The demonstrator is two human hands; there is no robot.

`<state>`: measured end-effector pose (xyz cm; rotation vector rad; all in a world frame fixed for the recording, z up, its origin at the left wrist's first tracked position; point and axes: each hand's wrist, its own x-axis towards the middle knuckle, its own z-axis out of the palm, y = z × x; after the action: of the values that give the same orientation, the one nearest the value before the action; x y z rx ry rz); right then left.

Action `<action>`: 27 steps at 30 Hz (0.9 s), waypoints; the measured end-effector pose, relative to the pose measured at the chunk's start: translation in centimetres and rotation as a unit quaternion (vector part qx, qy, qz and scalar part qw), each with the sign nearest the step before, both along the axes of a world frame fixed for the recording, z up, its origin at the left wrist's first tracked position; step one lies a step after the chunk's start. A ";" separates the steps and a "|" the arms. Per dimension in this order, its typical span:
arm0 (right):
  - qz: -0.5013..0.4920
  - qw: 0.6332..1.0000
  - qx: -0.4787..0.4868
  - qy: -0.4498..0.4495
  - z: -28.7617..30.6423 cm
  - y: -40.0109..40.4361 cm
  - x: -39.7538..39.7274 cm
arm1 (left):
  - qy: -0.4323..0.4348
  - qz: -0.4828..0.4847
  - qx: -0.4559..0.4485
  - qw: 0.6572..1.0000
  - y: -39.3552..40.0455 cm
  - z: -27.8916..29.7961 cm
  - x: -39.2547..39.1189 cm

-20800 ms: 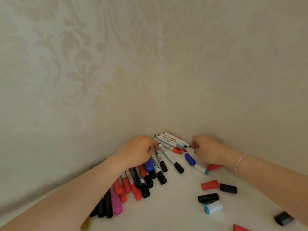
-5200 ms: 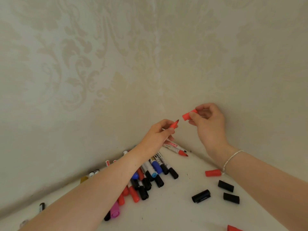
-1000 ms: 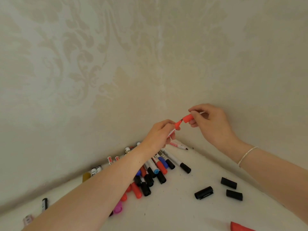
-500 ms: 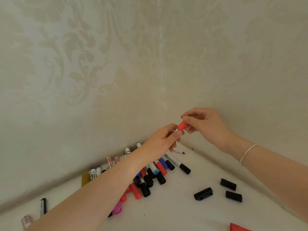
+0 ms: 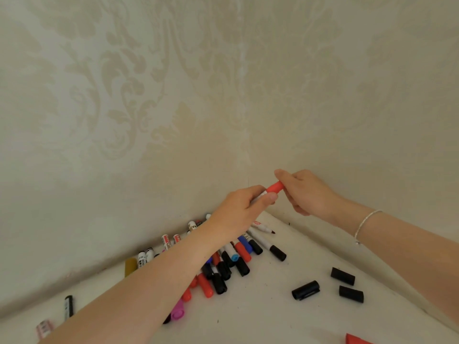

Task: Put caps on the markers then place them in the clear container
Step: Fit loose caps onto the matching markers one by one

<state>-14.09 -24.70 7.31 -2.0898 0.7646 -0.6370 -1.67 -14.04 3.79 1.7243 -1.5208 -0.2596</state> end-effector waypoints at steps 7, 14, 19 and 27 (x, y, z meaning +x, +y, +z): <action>-0.020 1.000 0.022 -0.001 -1.3 0.4 0.6 | -0.091 0.001 0.020 0.996 0.3 -0.4 0.5; -0.014 1.000 0.011 0.019 -1.6 1.0 0.8 | -0.135 -0.014 0.014 0.991 0.5 -1.0 1.1; 0.029 0.989 0.017 0.146 -2.4 1.6 0.5 | -0.294 0.002 0.043 0.955 0.9 -1.5 2.7; 0.049 0.955 0.006 0.293 -3.1 0.1 -1.2 | -0.230 0.032 0.139 0.963 1.6 -2.4 6.3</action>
<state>-15.24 -24.63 4.26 -2.3095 0.9704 0.0611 4.61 -12.39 1.38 2.1621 -1.8206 -0.0367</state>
